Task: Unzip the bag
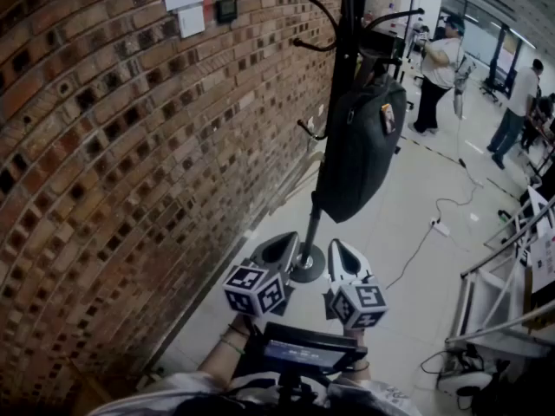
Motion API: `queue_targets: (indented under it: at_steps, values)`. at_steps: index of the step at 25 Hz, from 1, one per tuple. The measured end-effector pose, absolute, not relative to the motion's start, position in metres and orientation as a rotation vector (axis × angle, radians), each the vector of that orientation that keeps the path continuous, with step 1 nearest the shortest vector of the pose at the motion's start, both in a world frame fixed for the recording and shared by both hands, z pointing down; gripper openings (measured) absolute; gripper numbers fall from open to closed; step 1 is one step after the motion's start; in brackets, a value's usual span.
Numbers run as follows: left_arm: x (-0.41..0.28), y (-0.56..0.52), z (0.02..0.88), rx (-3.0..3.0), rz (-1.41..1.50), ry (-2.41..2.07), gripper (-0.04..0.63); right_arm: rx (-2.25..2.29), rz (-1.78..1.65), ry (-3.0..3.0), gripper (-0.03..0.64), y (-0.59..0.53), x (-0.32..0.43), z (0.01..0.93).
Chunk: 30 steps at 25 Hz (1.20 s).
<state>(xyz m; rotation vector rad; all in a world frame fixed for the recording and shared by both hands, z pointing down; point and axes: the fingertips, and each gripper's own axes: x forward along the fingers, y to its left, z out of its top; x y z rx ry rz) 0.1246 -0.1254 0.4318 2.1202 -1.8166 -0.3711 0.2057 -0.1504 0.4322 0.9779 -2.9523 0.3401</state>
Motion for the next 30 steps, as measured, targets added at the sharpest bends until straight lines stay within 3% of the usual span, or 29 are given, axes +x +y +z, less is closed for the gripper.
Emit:
queue_targets:
  at_steps: [15,23,30]
  values:
    - [0.009,-0.202,0.427,2.286,-0.281,-1.566,0.006,1.340,0.263,-2.899,-0.003,-0.219,0.112,0.410]
    - [-0.010,-0.219,0.426,2.418,-0.243,-1.397,0.006,1.506,0.233,-2.790,-0.003,-0.226,0.081,0.394]
    - [-0.008,-0.223,0.425,2.539,-0.190,-1.268,0.006,1.647,0.000,-2.669,-0.003,-0.235,0.085,0.363]
